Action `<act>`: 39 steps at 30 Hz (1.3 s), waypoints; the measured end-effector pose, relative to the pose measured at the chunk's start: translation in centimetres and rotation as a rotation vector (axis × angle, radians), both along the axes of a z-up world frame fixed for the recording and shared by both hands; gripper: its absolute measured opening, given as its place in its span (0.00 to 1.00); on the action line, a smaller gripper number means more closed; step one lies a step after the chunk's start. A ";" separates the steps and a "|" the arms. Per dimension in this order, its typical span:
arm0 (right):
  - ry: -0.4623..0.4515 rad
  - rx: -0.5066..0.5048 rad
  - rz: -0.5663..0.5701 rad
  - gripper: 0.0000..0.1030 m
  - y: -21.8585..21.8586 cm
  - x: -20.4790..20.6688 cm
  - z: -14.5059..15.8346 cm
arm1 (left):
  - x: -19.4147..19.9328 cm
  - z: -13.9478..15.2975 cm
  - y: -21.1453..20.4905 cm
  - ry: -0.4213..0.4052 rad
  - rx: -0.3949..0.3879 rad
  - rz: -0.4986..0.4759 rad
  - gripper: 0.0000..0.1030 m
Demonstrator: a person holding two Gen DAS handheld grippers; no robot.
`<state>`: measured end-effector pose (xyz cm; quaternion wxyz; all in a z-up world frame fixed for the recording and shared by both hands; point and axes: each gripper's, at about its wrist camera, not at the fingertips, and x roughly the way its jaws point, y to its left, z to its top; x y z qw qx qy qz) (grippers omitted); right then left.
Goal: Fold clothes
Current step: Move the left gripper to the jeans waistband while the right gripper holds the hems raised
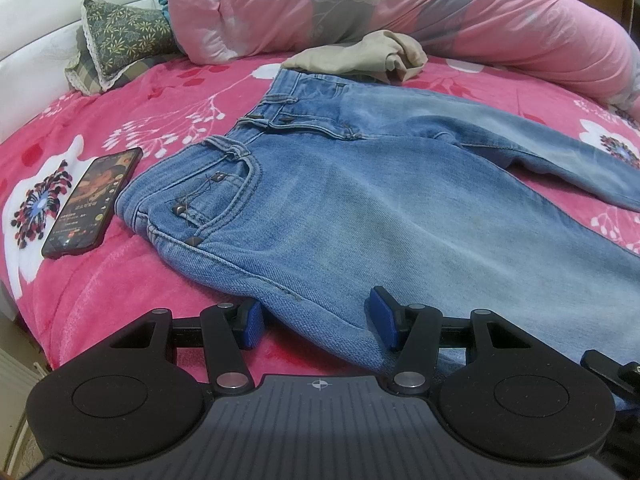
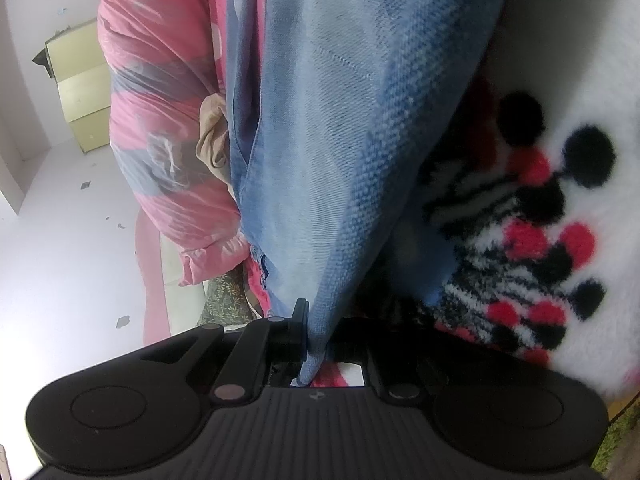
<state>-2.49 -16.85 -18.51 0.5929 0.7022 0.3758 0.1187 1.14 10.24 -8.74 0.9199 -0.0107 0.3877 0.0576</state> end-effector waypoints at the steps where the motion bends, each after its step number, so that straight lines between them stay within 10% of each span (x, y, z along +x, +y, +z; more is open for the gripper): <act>1: 0.000 -0.001 0.001 0.07 0.0 0.1 0.0 | 0.0 0.0 0.0 0.001 -0.004 0.001 0.52; 39: -0.004 0.039 -0.027 0.08 -1.2 3.6 0.5 | -0.2 -0.8 10.1 -0.236 -0.284 0.317 0.43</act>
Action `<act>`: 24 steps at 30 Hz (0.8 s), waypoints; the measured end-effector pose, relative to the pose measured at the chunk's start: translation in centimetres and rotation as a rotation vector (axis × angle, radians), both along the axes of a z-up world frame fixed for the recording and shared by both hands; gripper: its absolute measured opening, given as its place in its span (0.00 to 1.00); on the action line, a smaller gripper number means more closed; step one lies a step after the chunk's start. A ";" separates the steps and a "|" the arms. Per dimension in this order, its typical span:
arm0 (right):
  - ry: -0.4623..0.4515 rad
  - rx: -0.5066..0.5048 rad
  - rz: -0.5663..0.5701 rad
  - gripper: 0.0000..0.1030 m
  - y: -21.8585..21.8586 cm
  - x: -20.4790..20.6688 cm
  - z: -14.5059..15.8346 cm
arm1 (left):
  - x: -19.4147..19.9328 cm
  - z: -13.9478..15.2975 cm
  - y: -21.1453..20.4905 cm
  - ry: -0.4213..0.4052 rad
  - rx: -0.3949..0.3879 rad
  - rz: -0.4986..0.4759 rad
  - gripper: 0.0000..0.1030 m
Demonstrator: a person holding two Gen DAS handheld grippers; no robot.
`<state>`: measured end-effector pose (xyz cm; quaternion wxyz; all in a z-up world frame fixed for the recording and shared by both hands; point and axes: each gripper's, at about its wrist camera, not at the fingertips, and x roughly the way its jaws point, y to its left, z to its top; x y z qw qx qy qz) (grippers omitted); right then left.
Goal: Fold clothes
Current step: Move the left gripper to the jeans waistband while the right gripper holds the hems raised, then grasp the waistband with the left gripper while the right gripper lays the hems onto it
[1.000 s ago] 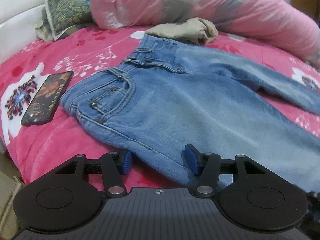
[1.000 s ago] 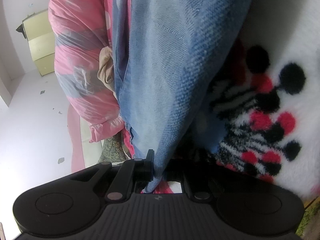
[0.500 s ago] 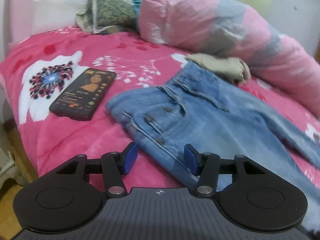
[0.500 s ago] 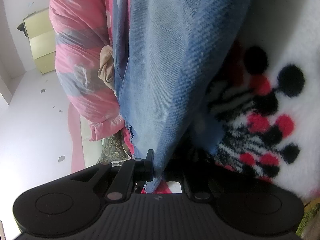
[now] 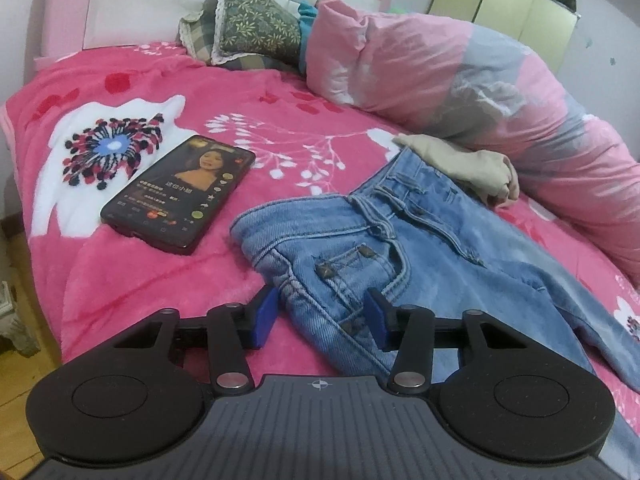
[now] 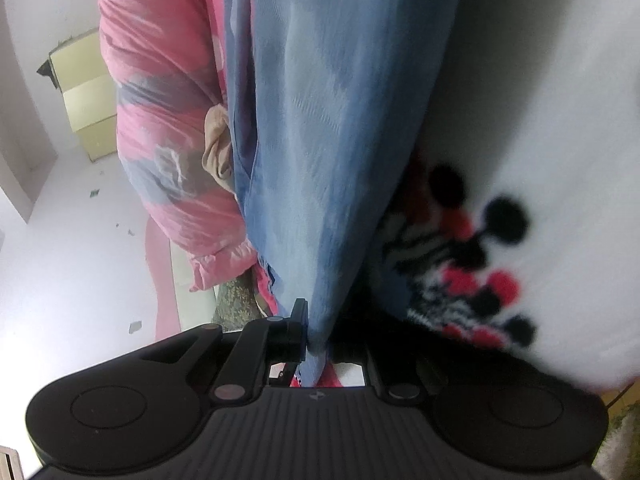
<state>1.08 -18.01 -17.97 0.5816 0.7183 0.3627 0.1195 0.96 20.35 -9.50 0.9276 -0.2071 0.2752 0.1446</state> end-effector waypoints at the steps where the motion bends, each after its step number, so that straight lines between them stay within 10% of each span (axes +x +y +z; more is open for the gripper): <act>1: 0.002 -0.002 -0.006 0.08 -0.1 0.1 0.1 | 0.0 0.0 0.1 -0.004 -0.002 0.000 0.42; 9: -0.011 -0.060 -0.013 0.08 -4.3 -3.3 1.1 | -0.2 -0.1 0.8 -0.013 -0.013 0.017 0.22; 24: -0.038 -0.116 -0.053 0.08 -2.8 -5.4 -0.1 | 0.1 0.0 0.3 0.003 0.016 0.000 0.29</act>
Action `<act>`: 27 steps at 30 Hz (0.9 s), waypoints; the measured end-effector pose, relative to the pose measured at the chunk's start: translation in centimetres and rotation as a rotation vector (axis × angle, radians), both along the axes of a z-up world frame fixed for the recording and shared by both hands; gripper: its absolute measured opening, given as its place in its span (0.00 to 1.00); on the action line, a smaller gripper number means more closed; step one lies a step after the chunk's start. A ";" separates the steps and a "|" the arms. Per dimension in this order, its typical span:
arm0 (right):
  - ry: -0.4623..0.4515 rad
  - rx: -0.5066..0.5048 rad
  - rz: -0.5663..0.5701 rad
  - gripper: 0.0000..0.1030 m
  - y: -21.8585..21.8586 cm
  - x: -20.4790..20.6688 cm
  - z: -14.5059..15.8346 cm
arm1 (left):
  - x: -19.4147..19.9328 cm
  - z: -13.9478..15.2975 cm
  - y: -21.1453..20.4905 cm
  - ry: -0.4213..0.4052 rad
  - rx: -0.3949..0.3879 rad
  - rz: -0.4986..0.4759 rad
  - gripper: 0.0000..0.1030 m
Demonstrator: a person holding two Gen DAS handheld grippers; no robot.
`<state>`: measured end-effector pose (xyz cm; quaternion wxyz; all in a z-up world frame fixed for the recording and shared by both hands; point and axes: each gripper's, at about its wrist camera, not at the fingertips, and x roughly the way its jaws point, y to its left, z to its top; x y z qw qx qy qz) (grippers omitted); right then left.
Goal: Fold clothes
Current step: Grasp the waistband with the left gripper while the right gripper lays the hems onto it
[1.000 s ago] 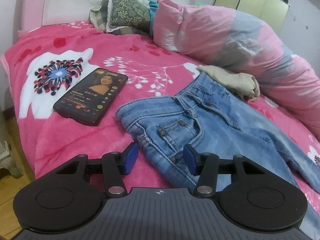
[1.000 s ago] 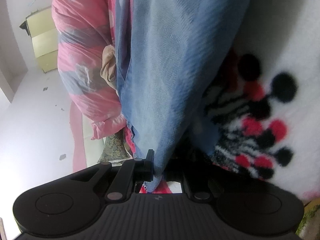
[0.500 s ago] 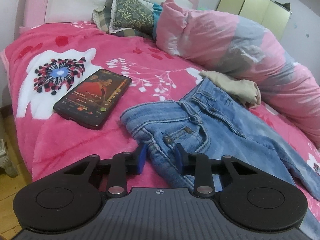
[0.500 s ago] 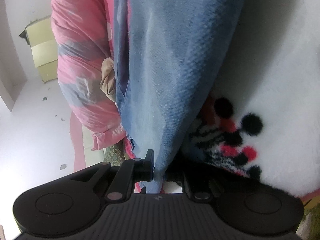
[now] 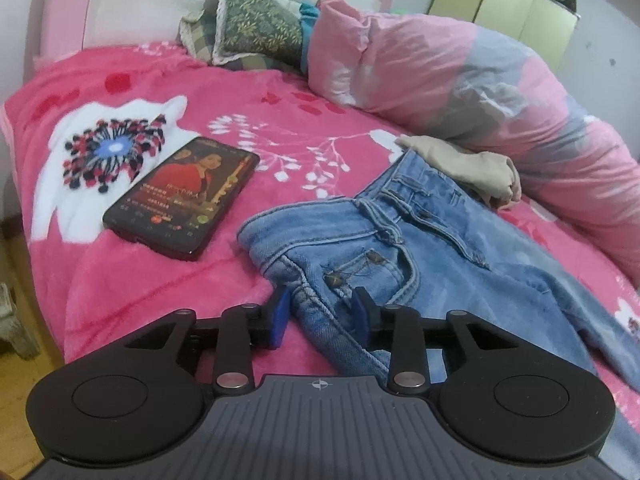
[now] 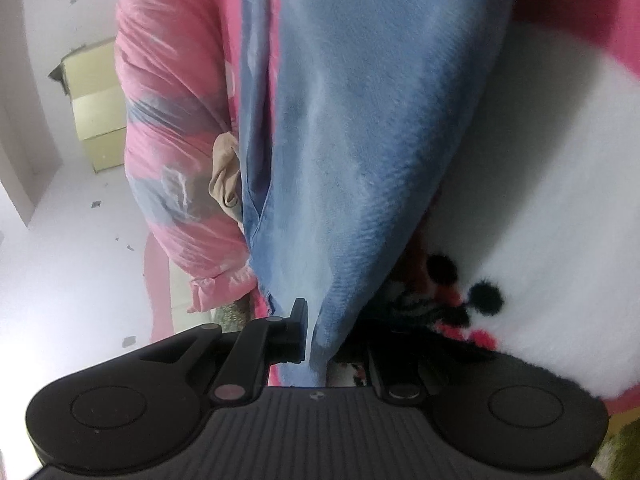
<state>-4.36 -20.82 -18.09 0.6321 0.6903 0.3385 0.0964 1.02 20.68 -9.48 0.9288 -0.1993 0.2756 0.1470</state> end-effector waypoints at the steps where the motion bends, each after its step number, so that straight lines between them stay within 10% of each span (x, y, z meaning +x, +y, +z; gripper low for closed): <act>1: -0.012 -0.043 0.004 0.08 0.0 -0.1 0.4 | 0.0 0.1 -0.1 0.002 0.010 0.004 0.22; 13: -0.296 -0.515 0.016 0.03 -0.6 -0.8 9.2 | 0.0 3.1 -1.4 -0.096 0.003 0.000 0.12; 27: -0.428 -0.634 -0.028 0.03 -2.5 8.6 15.3 | 8.4 8.5 -4.3 -0.248 0.058 -0.058 0.10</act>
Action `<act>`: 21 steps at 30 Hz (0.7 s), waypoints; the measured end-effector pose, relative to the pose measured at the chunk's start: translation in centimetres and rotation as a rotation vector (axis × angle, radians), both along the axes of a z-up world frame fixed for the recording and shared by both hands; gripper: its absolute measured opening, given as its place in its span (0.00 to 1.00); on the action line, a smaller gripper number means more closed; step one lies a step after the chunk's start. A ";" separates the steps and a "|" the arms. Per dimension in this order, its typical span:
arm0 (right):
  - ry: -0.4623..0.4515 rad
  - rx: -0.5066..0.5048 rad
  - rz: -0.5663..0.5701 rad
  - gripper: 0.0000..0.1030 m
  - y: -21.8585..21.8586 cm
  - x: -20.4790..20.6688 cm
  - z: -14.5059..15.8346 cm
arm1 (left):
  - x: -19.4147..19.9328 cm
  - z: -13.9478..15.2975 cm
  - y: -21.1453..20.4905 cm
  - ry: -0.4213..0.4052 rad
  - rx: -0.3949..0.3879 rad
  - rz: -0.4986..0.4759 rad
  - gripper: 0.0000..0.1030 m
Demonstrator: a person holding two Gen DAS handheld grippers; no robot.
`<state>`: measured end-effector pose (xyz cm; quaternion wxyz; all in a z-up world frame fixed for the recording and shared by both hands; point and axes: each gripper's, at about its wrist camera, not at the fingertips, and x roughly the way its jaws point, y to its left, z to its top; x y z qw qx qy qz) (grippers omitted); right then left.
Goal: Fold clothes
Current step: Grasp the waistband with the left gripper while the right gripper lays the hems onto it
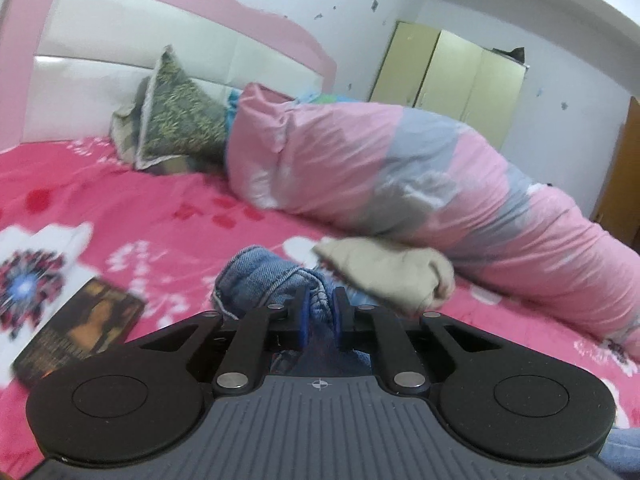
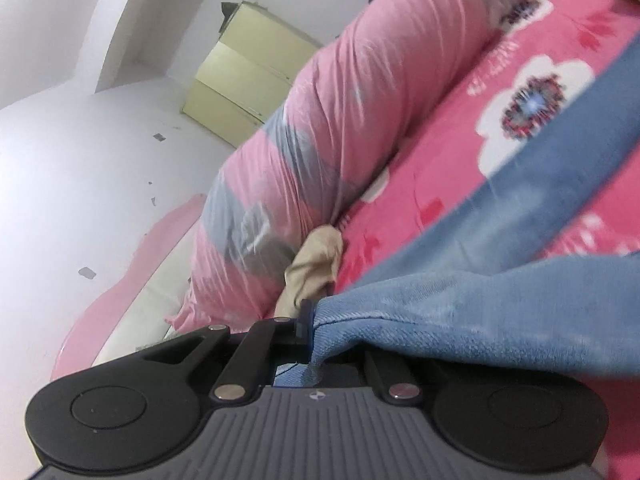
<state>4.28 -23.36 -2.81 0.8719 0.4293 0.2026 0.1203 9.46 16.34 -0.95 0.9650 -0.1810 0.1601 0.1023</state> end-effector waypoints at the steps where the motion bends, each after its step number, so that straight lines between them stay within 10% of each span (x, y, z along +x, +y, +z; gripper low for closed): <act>1: -0.003 -0.009 0.001 0.03 0.0 1.1 0.2 | 1.2 0.1 -0.1 0.005 0.005 -0.004 0.10; 15: 0.130 0.086 -0.048 0.03 -1.9 15.7 -5.5 | 18.7 -4.3 -2.2 0.231 0.080 -0.142 0.17; 21: 0.303 0.182 -0.017 0.06 -3.5 19.8 -10.2 | 21.1 -7.4 2.0 0.242 -0.177 -0.230 0.31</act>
